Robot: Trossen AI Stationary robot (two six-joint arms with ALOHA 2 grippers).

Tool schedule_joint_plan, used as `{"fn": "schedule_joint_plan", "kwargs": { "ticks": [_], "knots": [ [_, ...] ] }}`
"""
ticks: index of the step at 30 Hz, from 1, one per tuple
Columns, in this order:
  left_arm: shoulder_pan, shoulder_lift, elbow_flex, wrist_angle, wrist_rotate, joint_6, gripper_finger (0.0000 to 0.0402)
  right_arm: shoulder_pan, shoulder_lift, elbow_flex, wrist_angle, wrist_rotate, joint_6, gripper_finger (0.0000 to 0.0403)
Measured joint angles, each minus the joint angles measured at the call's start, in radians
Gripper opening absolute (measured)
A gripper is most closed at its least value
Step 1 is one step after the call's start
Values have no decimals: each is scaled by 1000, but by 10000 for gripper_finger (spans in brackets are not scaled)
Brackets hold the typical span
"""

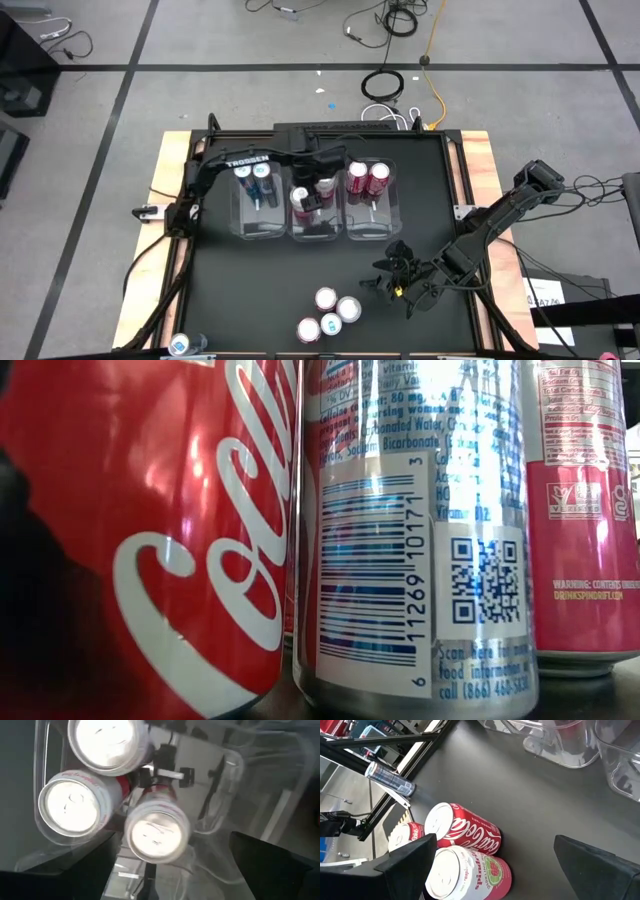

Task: Sort soda cans
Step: Put the pink-white soda can into the middle transparent bin

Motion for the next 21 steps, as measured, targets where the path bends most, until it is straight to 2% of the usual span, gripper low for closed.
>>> {"fn": "schedule_joint_plan", "kwargs": {
  "ticks": [8,18,21],
  "knots": [
    [-132,-1,182,-9,1,38,390,0,0,0,0,-1,-19,396],
    [-306,-44,176,-10,-8,61,390,0,0,0,0,-56,-100,396],
    [-347,-48,176,-10,-10,10,390,0,0,0,0,-56,-136,396]
  ]
}}
